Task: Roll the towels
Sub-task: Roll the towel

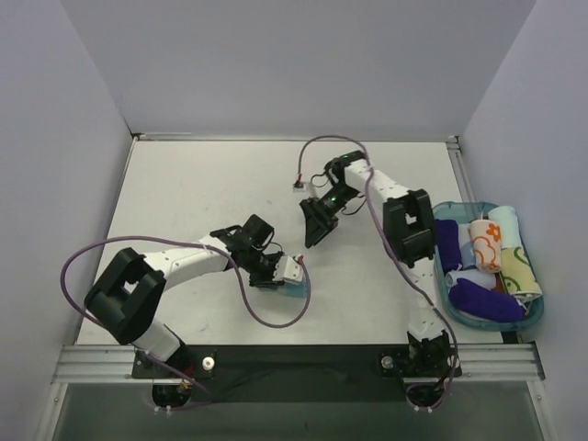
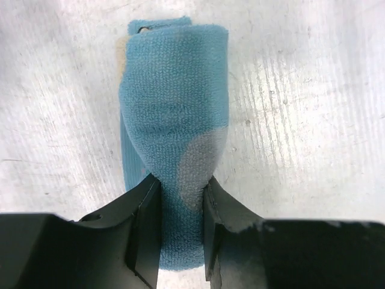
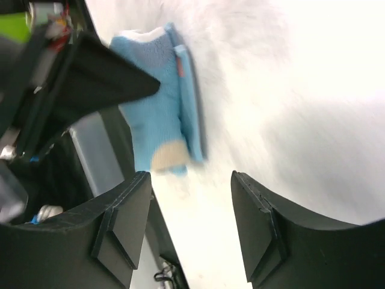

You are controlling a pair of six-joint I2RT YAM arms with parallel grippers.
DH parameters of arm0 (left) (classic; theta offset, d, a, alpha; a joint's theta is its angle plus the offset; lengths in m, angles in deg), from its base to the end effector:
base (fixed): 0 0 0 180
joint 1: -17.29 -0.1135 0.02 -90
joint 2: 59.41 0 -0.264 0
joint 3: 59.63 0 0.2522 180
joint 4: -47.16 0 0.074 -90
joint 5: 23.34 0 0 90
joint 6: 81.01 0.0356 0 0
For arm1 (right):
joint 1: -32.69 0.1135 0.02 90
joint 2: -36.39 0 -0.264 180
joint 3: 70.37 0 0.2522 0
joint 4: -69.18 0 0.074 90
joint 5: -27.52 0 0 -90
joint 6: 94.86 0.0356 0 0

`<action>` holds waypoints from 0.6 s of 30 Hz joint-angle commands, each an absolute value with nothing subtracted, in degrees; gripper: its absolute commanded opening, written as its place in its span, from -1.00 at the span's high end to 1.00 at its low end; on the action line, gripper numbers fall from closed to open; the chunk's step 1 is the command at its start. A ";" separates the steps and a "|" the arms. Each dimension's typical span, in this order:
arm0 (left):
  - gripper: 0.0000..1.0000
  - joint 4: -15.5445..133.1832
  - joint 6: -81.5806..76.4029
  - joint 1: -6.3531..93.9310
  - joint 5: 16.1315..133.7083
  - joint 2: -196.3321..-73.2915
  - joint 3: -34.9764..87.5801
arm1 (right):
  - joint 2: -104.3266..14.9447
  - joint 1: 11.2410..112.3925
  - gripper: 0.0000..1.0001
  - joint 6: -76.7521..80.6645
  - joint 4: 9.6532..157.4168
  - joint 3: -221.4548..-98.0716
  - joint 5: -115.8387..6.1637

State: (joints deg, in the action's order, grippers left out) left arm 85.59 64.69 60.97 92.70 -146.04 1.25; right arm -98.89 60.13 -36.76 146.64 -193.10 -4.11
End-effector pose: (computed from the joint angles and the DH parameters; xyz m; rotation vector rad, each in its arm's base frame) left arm 0.1901 -0.2032 0.1721 2.0716 1.5768 -0.5355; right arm 0.3887 0.2360 0.1518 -1.3415 2.3550 1.5126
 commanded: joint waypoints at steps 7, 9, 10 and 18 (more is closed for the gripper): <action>0.67 115.21 63.13 47.88 112.88 -168.02 18.98 | -63.95 47.80 -0.06 -32.54 139.74 -176.35 -12.10; 0.68 117.51 63.39 46.47 114.20 -173.47 24.17 | -58.47 48.68 -0.01 -30.88 135.44 -169.93 -16.15; 0.70 119.26 63.57 46.12 114.73 -175.14 25.66 | -53.40 49.29 0.04 -30.27 134.37 -168.08 -17.64; 0.70 125.96 64.89 45.15 114.47 -183.59 32.88 | -31.47 68.18 0.23 -29.56 126.36 -149.79 -38.73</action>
